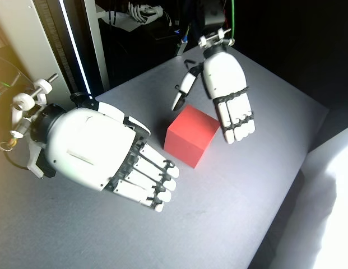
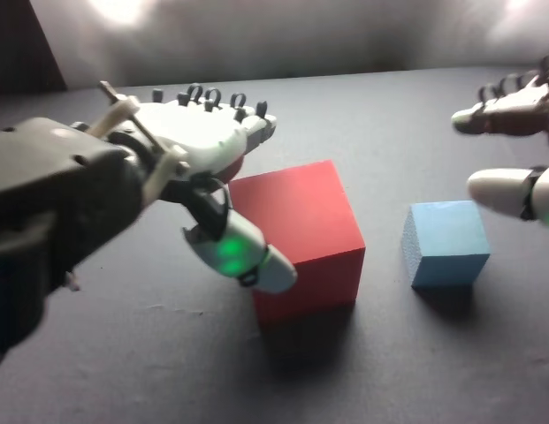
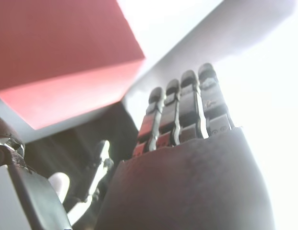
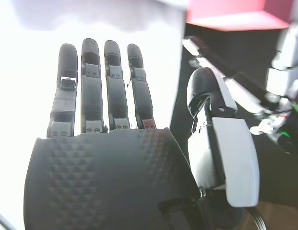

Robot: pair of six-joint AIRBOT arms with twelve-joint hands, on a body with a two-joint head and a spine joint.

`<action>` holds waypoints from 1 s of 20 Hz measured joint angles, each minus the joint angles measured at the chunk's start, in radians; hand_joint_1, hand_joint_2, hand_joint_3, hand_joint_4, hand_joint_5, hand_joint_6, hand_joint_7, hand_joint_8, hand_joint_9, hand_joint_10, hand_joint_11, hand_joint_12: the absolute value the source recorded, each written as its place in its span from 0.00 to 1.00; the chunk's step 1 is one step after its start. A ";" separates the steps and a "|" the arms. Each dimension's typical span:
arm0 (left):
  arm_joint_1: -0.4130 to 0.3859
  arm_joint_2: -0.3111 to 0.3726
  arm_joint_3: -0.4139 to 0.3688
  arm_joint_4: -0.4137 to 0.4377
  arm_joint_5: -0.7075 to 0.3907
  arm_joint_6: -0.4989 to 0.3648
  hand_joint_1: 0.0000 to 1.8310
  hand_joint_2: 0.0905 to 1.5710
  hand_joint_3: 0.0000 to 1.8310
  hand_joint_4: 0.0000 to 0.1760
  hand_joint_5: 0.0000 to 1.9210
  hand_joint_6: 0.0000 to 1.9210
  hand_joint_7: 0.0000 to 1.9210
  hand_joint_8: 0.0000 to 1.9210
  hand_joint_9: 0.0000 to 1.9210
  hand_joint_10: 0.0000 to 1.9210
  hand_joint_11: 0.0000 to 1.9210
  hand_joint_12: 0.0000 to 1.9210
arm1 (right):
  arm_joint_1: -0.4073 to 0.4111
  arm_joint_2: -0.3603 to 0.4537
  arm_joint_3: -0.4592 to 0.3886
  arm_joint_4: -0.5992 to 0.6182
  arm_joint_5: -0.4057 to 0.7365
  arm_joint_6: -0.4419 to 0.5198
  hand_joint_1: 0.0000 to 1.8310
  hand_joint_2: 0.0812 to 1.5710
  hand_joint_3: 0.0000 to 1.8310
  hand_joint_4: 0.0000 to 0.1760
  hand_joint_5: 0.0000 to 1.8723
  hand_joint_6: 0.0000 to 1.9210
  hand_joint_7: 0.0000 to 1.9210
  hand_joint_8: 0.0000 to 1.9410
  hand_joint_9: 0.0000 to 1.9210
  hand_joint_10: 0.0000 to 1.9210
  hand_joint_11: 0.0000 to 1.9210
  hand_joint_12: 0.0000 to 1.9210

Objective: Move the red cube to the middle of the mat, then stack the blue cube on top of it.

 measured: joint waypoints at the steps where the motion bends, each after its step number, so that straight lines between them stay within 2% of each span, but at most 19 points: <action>1: 0.000 0.015 0.000 0.002 0.027 0.011 0.31 0.47 0.00 0.00 0.00 0.00 0.00 0.00 0.00 0.00 0.00 0.00 | 0.000 -0.011 0.000 0.025 0.000 -0.022 0.17 0.74 0.00 0.00 0.20 0.00 0.19 0.00 0.19 0.00 0.00 0.47; 3: 0.001 0.054 0.013 0.014 0.119 0.020 0.30 0.48 0.01 0.00 0.00 0.00 0.00 0.00 0.00 0.00 0.00 0.00 | 0.000 -0.024 0.000 0.070 -0.015 -0.048 0.28 0.66 0.00 0.00 0.11 0.00 0.11 0.00 0.11 0.00 0.00 0.34; 4: 0.005 0.078 0.019 0.019 0.166 0.023 0.31 0.47 0.00 0.00 0.00 0.00 0.00 0.00 0.00 0.00 0.00 0.00 | 0.000 -0.025 0.000 0.075 -0.018 -0.048 0.35 0.64 0.00 0.00 0.09 0.00 0.09 0.00 0.10 0.00 0.00 0.32; 6: 0.014 0.130 0.025 0.043 0.245 0.023 0.32 0.46 0.00 0.00 0.00 0.00 0.00 0.00 0.00 0.00 0.00 0.00 | 0.000 -0.031 0.000 0.084 -0.016 -0.053 0.60 0.56 0.00 0.00 0.02 0.00 0.01 0.00 0.01 0.00 0.00 0.11; 7: 0.014 0.153 0.039 0.055 0.297 0.023 0.32 0.47 0.00 0.00 0.00 0.00 0.00 0.00 0.00 0.00 0.00 0.00 | 0.000 -0.031 0.000 0.087 -0.021 -0.058 0.67 0.55 0.00 0.00 0.01 0.00 0.00 0.00 0.00 0.00 0.00 0.05; 8: 0.014 0.162 0.053 0.067 0.330 0.023 0.32 0.47 0.00 0.00 0.00 0.00 0.00 0.00 0.00 0.00 0.00 0.00 | 0.000 -0.033 0.000 0.086 -0.025 -0.064 0.71 0.54 0.00 0.00 0.01 0.00 0.00 0.00 0.00 0.00 0.00 0.09; 10: 0.018 0.186 0.093 0.093 0.426 0.023 0.32 0.48 0.00 0.00 0.00 0.00 0.00 0.00 0.00 0.00 0.00 0.00 | 0.000 -0.048 0.008 0.089 -0.047 -0.069 0.70 0.59 0.00 0.00 0.05 0.00 0.02 0.00 0.05 0.00 0.00 0.25; 12: 0.025 0.205 0.132 0.122 0.544 0.023 0.33 0.48 0.00 0.00 0.00 0.00 0.00 0.00 0.00 0.00 0.00 0.00 | 0.001 -0.074 0.030 0.171 -0.075 -0.077 0.68 0.60 0.00 0.00 0.11 0.01 0.07 0.01 0.09 0.01 0.00 0.36; 17: 0.033 0.293 0.145 0.216 0.783 0.024 0.33 0.48 0.00 0.00 0.00 0.00 0.00 0.00 0.00 0.00 0.00 0.00 | 0.060 -0.089 0.041 0.393 -0.126 -0.147 0.66 0.61 0.00 0.00 0.18 0.01 0.14 0.00 0.16 0.01 0.00 0.46; 18: 0.033 0.302 0.149 0.219 0.805 0.042 0.33 0.47 0.00 0.00 0.00 0.00 0.00 0.00 0.00 0.00 0.00 0.00 | 0.071 -0.090 0.039 0.426 -0.129 -0.176 0.66 0.60 0.00 0.00 0.20 0.01 0.16 0.01 0.17 0.01 0.00 0.48; 19: 0.033 0.310 0.154 0.164 0.826 0.121 0.34 0.46 0.00 0.00 0.00 0.00 0.00 0.00 0.00 0.00 0.00 0.00 | 0.079 -0.095 0.039 0.474 -0.125 -0.204 0.67 0.60 0.00 0.00 0.20 0.00 0.16 0.00 0.17 0.01 0.00 0.49; 20: 0.033 0.312 0.165 0.061 0.844 0.238 0.34 0.47 0.00 0.00 0.00 0.00 0.00 0.00 0.00 0.00 0.00 0.00 | 0.089 -0.098 0.039 0.517 -0.113 -0.230 0.67 0.60 0.00 0.00 0.21 0.01 0.17 0.01 0.18 0.01 0.00 0.49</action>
